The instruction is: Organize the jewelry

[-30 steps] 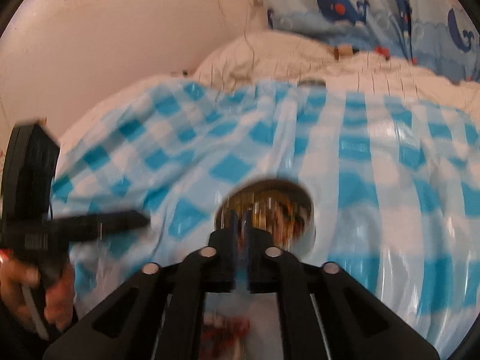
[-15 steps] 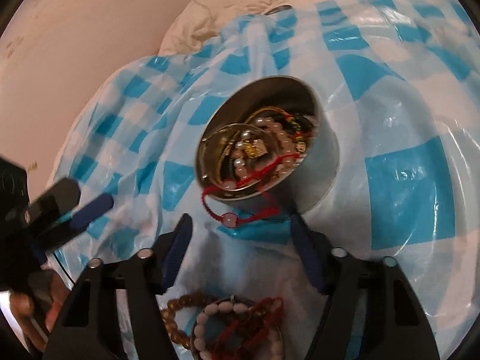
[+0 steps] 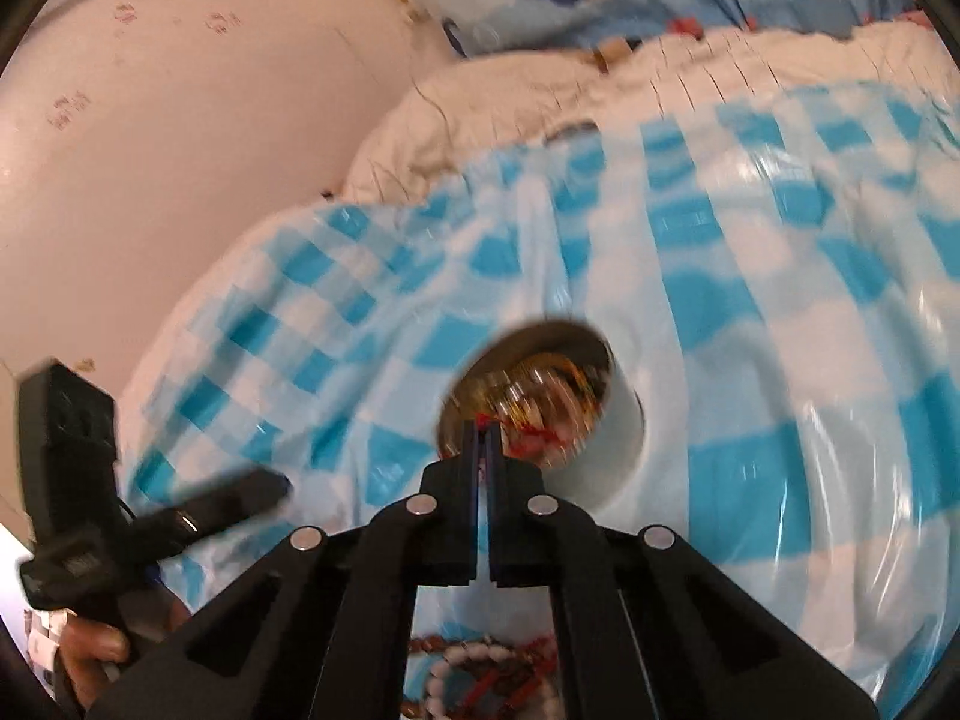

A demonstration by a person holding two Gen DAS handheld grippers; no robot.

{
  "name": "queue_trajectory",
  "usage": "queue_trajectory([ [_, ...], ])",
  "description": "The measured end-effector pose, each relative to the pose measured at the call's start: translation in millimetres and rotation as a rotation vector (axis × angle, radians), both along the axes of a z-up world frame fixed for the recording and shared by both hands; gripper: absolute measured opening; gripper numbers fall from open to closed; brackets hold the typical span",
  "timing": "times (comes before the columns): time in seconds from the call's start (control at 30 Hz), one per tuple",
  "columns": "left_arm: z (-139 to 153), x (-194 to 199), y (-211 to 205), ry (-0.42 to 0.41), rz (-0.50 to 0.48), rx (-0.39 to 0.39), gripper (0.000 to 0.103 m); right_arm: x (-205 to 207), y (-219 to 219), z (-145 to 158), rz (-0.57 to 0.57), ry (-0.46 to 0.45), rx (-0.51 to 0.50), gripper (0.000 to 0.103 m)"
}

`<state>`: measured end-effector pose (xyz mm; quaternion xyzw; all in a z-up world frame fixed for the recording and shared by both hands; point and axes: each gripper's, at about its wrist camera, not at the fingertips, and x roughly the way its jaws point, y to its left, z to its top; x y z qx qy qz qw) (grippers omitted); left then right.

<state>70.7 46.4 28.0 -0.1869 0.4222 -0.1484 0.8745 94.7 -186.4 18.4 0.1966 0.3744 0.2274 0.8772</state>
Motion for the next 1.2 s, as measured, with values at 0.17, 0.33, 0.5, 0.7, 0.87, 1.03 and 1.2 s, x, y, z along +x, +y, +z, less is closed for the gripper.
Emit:
queue_trajectory([
  [0.17,-1,0,0,0.001,0.003,-0.001,0.084,25,7,15,-0.008,-0.043,-0.075,0.003],
  [0.33,0,0,1,0.005,0.004,-0.003,0.084,43,25,-6,0.047,0.043,-0.277,0.020],
  [0.5,-1,1,3,0.007,0.015,-0.002,0.085,13,7,7,0.031,-0.033,-0.285,0.052],
  [0.7,-4,0,0,0.016,-0.002,0.020,0.085,-39,-27,3,-0.003,-0.028,-0.265,0.056],
  [0.87,-12,-7,-6,0.037,-0.021,0.081,0.086,-68,-36,-24,-0.007,0.057,-0.254,0.057],
  [1.03,-17,-28,-5,0.035,-0.022,0.097,0.086,-74,-42,-39,-0.062,0.091,-0.205,0.059],
  [1.2,-27,-37,-9,0.049,-0.025,0.104,0.087,-81,-35,-54,-0.092,0.064,-0.236,0.059],
])
